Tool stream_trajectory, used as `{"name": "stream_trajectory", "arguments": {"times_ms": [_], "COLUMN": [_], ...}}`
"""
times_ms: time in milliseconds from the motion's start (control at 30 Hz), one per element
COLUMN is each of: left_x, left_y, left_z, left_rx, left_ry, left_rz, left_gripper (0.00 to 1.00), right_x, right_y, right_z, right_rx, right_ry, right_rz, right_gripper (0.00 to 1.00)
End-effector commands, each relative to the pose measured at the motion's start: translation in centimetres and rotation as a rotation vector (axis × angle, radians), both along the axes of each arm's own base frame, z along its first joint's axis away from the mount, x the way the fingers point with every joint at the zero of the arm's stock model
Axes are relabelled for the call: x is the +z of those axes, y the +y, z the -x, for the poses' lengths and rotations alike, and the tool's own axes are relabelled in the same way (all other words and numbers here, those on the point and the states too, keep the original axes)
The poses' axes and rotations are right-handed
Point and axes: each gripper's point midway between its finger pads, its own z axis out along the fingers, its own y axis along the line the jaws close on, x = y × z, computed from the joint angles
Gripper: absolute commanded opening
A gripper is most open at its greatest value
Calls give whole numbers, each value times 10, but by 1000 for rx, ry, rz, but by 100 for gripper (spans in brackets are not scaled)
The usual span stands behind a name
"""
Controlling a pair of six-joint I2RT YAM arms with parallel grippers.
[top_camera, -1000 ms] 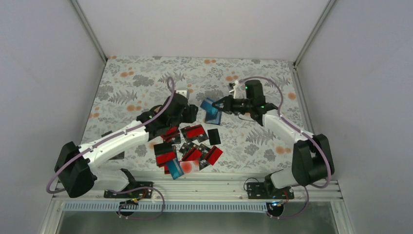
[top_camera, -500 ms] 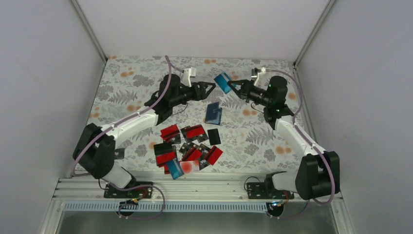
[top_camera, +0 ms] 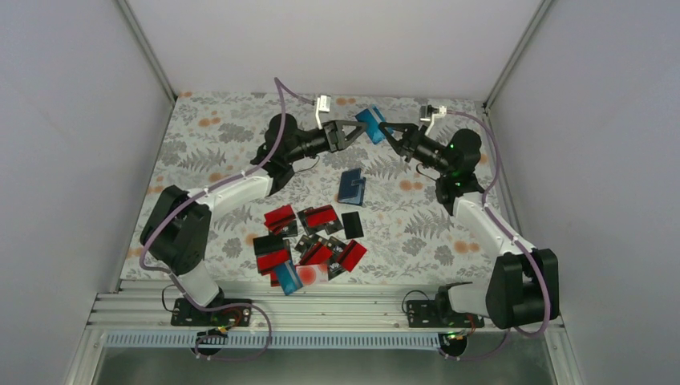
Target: Put the credit cards into the card holder
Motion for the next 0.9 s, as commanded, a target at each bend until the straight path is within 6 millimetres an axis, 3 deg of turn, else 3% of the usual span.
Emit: {"name": "stream_trajectory", "arguments": {"times_ms": [0, 533, 700, 833, 867], "left_x": [25, 32, 31, 30, 28], "left_y": [-4, -11, -12, -11, -11], "left_z": [3, 3, 3, 3, 2], "left_rx": [-58, -92, -94, -85, -77], "left_ry": [-35, -26, -23, -21, -20], "left_rz": [90, 117, 114, 103, 91], "left_gripper": [43, 22, 3, 2, 2], "right_x": [15, 22, 24, 15, 11], "right_y": [-3, 0, 2, 6, 7], "right_z": [4, 5, 6, 5, 3], "right_rx": [2, -4, 1, 16, 16], "right_ry": [-54, -100, -112, -90, -104], "right_rz": [-48, -72, -68, -31, 13], "right_gripper": [4, 4, 4, 4, 9]}}
